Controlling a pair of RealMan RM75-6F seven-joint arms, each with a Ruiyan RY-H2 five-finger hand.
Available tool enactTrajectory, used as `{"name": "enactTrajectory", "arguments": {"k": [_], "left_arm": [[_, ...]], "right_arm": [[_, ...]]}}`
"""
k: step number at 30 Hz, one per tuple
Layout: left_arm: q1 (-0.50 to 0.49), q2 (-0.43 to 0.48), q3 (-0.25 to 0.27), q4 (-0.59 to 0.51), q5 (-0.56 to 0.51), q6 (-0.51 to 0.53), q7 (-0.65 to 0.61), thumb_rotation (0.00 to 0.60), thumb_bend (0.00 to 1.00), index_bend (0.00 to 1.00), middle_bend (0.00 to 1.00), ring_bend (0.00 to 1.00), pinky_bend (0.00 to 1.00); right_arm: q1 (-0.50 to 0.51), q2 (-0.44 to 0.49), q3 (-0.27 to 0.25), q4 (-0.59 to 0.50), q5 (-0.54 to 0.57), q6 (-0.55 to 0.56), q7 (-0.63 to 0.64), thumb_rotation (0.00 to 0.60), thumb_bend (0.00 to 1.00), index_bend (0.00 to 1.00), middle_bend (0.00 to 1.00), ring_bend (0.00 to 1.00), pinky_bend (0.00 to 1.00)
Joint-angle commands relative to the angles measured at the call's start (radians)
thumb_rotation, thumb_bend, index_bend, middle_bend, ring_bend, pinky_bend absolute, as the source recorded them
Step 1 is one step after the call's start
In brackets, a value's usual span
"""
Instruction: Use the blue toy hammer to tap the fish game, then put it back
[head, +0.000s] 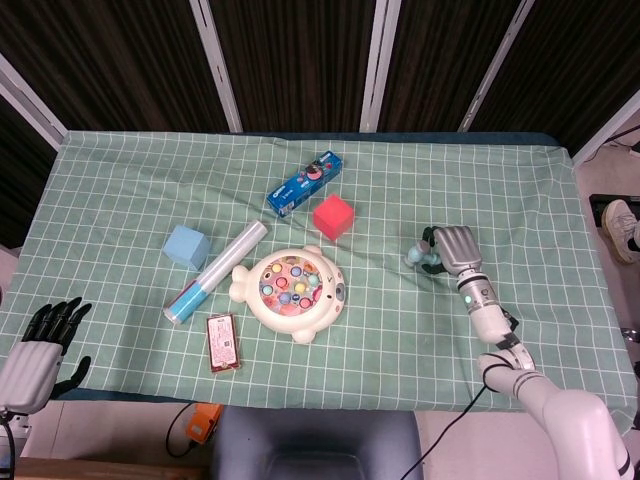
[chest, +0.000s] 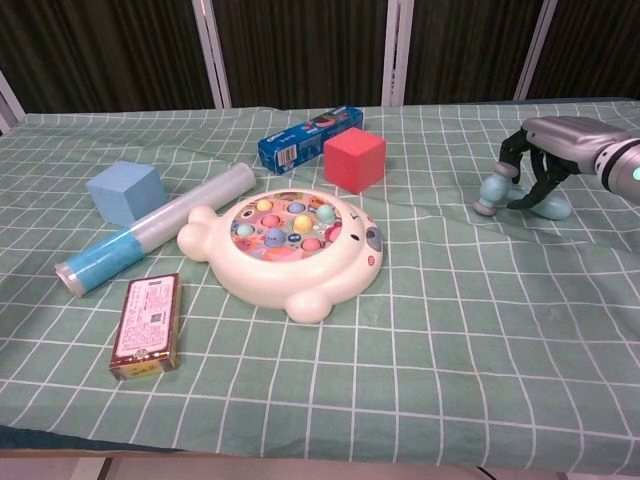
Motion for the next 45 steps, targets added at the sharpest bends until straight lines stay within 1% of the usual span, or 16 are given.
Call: {"name": "enactTrajectory", "arguments": {"k": [1, 13, 19, 21, 23, 26, 27, 28, 30, 31, 32, 34, 36, 38, 40, 45], "left_arm": [[-0.001, 0.001, 0.0, -0.001, 0.0, 0.0, 0.0, 0.6, 0.41, 0.0, 0.03, 0.01, 0.07], [0.001, 0.002, 0.001, -0.001, 0.004, 0.005, -0.004, 0.6, 0.41, 0.0, 0.03, 0.02, 0.07], [0.002, 0.003, 0.003, -0.001, 0.01, 0.008, -0.007, 0.6, 0.41, 0.0, 0.03, 0.02, 0.07], [0.003, 0.003, 0.004, -0.002, 0.012, 0.011, -0.008, 0.6, 0.41, 0.0, 0.03, 0.02, 0.07], [0.004, 0.003, 0.005, -0.002, 0.013, 0.012, -0.008, 0.6, 0.41, 0.0, 0.03, 0.02, 0.07], [0.004, 0.003, 0.004, -0.001, 0.014, 0.013, -0.009, 0.6, 0.41, 0.0, 0.03, 0.02, 0.07], [0.005, 0.003, 0.005, 0.0, 0.015, 0.015, -0.009, 0.6, 0.41, 0.0, 0.03, 0.02, 0.07], [0.005, 0.002, 0.004, 0.001, 0.016, 0.016, -0.009, 0.6, 0.41, 0.0, 0.03, 0.02, 0.07], [0.005, 0.0, 0.004, 0.004, 0.022, 0.022, -0.009, 0.6, 0.41, 0.0, 0.03, 0.02, 0.07], [0.005, -0.002, 0.003, 0.005, 0.024, 0.024, -0.009, 0.6, 0.41, 0.0, 0.03, 0.02, 0.07], [0.005, -0.003, 0.003, 0.007, 0.027, 0.026, -0.008, 0.6, 0.41, 0.0, 0.03, 0.02, 0.07], [0.006, -0.007, 0.005, 0.011, 0.037, 0.035, -0.009, 0.6, 0.41, 0.0, 0.03, 0.01, 0.06], [0.009, -0.011, 0.006, 0.018, 0.053, 0.051, -0.014, 0.6, 0.41, 0.0, 0.03, 0.01, 0.06], [0.012, -0.014, 0.006, 0.025, 0.065, 0.067, -0.021, 0.6, 0.41, 0.0, 0.03, 0.0, 0.06], [0.018, -0.015, 0.01, 0.029, 0.072, 0.077, -0.023, 0.6, 0.41, 0.0, 0.02, 0.0, 0.06], [0.025, -0.02, 0.014, 0.027, 0.082, 0.092, -0.003, 0.6, 0.41, 0.0, 0.02, 0.0, 0.06]], "right_arm": [[0.0, 0.001, 0.001, -0.002, 0.0, 0.0, -0.001, 0.6, 0.31, 0.62, 0.6, 0.65, 0.67], [-0.014, 0.024, -0.004, -0.039, -0.015, 0.034, -0.003, 0.6, 0.31, 0.61, 0.6, 0.65, 0.67], [-0.041, 0.065, -0.007, -0.086, -0.028, 0.088, 0.01, 0.6, 0.31, 0.6, 0.59, 0.65, 0.66], [-0.056, 0.086, -0.008, -0.115, -0.038, 0.128, 0.017, 0.6, 0.31, 0.58, 0.58, 0.64, 0.65], [-0.074, 0.11, -0.01, -0.154, -0.049, 0.173, 0.023, 0.6, 0.31, 0.55, 0.55, 0.61, 0.64], [-0.097, 0.146, -0.019, -0.216, -0.064, 0.216, 0.024, 0.6, 0.3, 0.47, 0.48, 0.52, 0.56], [-0.118, 0.179, -0.028, -0.275, -0.077, 0.25, 0.016, 0.6, 0.3, 0.41, 0.44, 0.46, 0.53], [-0.165, 0.219, -0.049, -0.358, -0.123, 0.366, 0.004, 0.6, 0.3, 0.35, 0.38, 0.39, 0.48], [-0.268, 0.296, -0.096, -0.534, -0.191, 0.56, -0.074, 0.6, 0.3, 0.26, 0.29, 0.28, 0.41], [-0.309, 0.323, -0.118, -0.603, -0.209, 0.618, -0.118, 0.6, 0.3, 0.24, 0.25, 0.24, 0.37], [-0.352, 0.35, -0.142, -0.67, -0.22, 0.663, -0.169, 0.6, 0.3, 0.24, 0.23, 0.21, 0.34], [-0.448, 0.422, -0.21, -0.828, -0.212, 0.713, -0.33, 0.6, 0.3, 0.2, 0.16, 0.13, 0.23], [-0.526, 0.487, -0.267, -0.975, -0.184, 0.739, -0.484, 0.6, 0.29, 0.09, 0.07, 0.04, 0.08], [-0.572, 0.508, -0.29, -1.034, -0.19, 0.783, -0.538, 0.6, 0.26, 0.02, 0.01, 0.0, 0.01], [-0.602, 0.515, -0.294, -1.052, -0.194, 0.81, -0.545, 0.6, 0.25, 0.0, 0.0, 0.0, 0.0], [-0.616, 0.531, -0.261, -1.061, -0.184, 0.809, -0.522, 0.6, 0.24, 0.0, 0.0, 0.0, 0.0]]}}
